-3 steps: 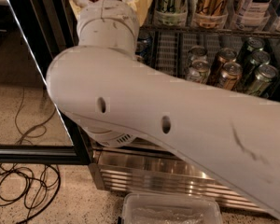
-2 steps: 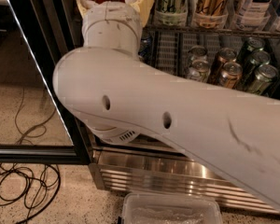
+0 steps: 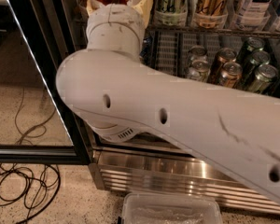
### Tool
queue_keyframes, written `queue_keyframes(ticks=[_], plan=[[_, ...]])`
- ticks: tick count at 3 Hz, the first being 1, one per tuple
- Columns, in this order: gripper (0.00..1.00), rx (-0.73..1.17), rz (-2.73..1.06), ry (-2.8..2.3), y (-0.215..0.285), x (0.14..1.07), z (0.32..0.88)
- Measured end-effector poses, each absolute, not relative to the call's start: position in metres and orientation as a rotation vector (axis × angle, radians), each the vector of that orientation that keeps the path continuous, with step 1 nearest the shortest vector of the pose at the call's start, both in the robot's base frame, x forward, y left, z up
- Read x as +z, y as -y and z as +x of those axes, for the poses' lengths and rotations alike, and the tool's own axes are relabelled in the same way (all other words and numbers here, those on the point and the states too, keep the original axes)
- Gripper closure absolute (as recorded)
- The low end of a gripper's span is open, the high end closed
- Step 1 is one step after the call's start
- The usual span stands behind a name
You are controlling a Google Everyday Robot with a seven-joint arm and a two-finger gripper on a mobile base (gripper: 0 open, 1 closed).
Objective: Pick coke can from top shelf of fridge
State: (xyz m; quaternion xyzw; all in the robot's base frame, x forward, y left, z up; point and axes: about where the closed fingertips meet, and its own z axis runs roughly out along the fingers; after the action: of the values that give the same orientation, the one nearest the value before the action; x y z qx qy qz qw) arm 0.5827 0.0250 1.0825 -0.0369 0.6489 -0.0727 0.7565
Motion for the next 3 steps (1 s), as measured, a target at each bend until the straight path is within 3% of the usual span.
queue_keyframes(ticks=[3], plan=[[0.27, -0.095, -0.121, -1.379, -0.04, 1.087, 0.612]])
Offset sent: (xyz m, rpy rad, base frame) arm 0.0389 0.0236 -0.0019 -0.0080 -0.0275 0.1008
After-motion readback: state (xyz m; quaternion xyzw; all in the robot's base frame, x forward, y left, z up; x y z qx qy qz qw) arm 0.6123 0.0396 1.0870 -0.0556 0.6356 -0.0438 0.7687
